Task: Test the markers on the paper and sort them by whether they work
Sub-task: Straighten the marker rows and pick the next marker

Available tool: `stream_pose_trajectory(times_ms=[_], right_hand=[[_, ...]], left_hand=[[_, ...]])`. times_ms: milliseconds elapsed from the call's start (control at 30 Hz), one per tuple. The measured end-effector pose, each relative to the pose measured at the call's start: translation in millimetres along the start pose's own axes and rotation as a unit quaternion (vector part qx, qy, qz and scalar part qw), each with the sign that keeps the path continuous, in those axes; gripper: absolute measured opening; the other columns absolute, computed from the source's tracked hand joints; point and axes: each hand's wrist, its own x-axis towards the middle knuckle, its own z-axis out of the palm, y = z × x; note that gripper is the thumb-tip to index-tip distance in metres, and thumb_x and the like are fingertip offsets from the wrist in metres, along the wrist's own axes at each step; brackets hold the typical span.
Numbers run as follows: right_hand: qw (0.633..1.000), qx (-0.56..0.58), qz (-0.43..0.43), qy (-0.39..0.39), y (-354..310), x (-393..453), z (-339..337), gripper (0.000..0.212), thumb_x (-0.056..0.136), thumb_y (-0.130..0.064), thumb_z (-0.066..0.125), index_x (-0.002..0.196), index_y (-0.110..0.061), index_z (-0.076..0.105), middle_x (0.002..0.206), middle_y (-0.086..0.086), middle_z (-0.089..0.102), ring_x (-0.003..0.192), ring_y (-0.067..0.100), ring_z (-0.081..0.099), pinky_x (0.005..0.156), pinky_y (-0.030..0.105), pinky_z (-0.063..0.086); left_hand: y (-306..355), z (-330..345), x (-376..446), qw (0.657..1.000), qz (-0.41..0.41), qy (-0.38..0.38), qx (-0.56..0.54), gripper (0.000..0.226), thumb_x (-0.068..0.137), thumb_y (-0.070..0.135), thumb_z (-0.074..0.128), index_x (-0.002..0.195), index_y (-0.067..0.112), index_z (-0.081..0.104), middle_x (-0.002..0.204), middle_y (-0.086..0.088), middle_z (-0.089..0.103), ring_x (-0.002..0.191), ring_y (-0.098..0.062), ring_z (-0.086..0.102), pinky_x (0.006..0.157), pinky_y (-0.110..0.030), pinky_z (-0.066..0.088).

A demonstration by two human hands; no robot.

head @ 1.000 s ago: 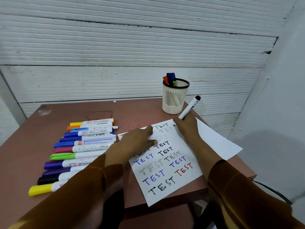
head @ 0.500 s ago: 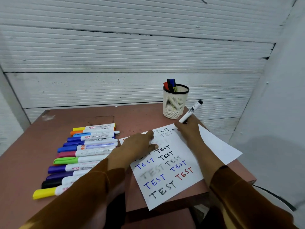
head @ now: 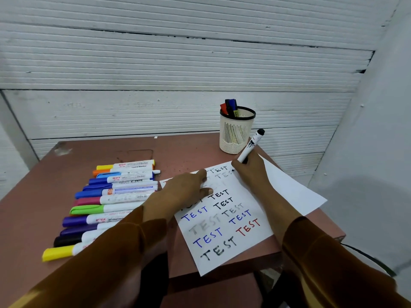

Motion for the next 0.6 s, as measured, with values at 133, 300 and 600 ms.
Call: stream_pose_trajectory(times_ms=[133,300,600], right_hand=[[1.0,0.003,0.005,0.021,-3.2,0.1,-2.1,0.018,0.079,-0.001,0.058,0.077,-0.011,0.043,0.064,-0.002,0.046,0.059,0.009,0.045,0.053,0.021,0.034],[1.0,0.008,0.006,0.014,-5.5,-4.2,-2.6,0.023,0.08,-0.002,0.058,0.07,-0.013,0.041,0.065,0.0,0.046,0.059,0.008,0.043,0.054,0.022,0.033],[0.998,0.023,0.026,0.046,-0.9,1.8,-3.1,0.025,0.08,-0.001,0.057,0.069,-0.014,0.038,0.064,0.0,0.044,0.061,0.013,0.044,0.056,0.025,0.034]], left_hand=[[-0.3,-0.8,-1.2,1.0,0.0,0.0,-0.004,0.045,0.094,0.046,0.044,0.127,0.017,0.037,0.105,-0.012,0.06,0.079,-0.02,0.048,0.066,-0.029,0.037],[0.3,-0.8,-1.6,1.0,0.004,-0.001,-0.004,0.045,0.094,0.045,0.044,0.128,0.017,0.037,0.106,-0.012,0.06,0.08,-0.019,0.047,0.067,-0.028,0.037],[-0.8,-0.3,-2.1,1.0,0.005,0.001,-0.009,0.044,0.094,0.046,0.044,0.127,0.017,0.037,0.107,-0.013,0.059,0.082,-0.02,0.046,0.068,-0.029,0.036]])
